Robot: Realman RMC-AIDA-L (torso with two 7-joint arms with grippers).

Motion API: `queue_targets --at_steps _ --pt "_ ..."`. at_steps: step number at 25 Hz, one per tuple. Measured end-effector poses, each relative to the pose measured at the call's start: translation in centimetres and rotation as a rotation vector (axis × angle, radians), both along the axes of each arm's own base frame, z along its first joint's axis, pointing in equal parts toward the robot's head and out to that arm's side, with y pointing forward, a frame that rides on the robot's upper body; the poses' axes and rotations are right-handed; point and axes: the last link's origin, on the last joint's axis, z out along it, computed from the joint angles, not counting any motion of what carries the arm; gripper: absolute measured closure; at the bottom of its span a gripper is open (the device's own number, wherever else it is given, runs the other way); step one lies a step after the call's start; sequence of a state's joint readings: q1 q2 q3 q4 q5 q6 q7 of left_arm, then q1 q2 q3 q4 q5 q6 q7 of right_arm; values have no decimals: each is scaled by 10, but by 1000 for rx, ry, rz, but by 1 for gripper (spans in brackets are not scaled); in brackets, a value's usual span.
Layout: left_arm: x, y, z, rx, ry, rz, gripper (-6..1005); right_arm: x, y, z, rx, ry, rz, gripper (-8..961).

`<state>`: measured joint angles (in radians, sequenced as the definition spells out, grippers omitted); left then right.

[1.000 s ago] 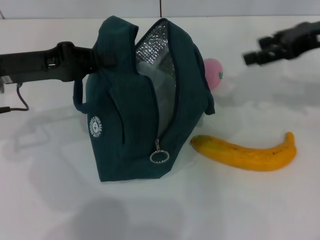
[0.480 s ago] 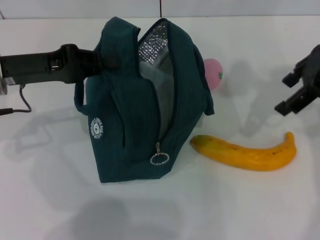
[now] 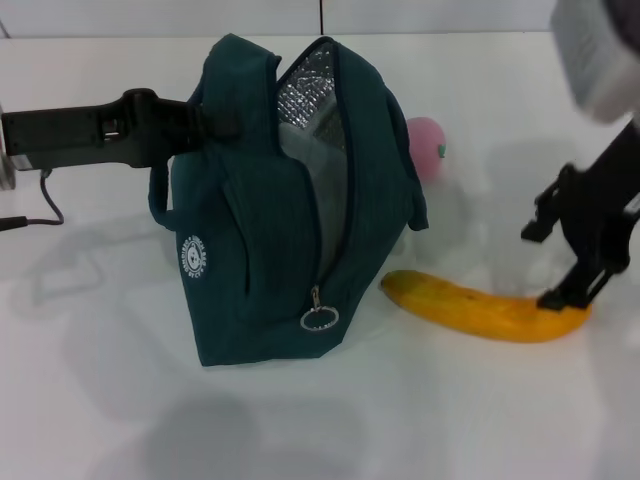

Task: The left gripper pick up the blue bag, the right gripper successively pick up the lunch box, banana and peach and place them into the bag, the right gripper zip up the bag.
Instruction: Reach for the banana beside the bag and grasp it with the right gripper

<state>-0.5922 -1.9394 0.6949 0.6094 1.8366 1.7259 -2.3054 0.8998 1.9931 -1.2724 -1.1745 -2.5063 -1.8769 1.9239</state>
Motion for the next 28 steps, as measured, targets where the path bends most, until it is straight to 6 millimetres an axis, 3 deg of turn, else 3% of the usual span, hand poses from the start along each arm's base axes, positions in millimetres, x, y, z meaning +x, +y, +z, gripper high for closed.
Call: queue_targets --at_steps 16,23,28 --pt "1 1 -1 -3 -1 0 966 25 -7 -44 -51 -90 62 157" --pt "2 2 0 -1 2 -3 966 33 -8 -50 -44 -101 64 160" --pt "3 2 -1 -1 2 -5 965 37 -7 -52 -43 -102 57 225"
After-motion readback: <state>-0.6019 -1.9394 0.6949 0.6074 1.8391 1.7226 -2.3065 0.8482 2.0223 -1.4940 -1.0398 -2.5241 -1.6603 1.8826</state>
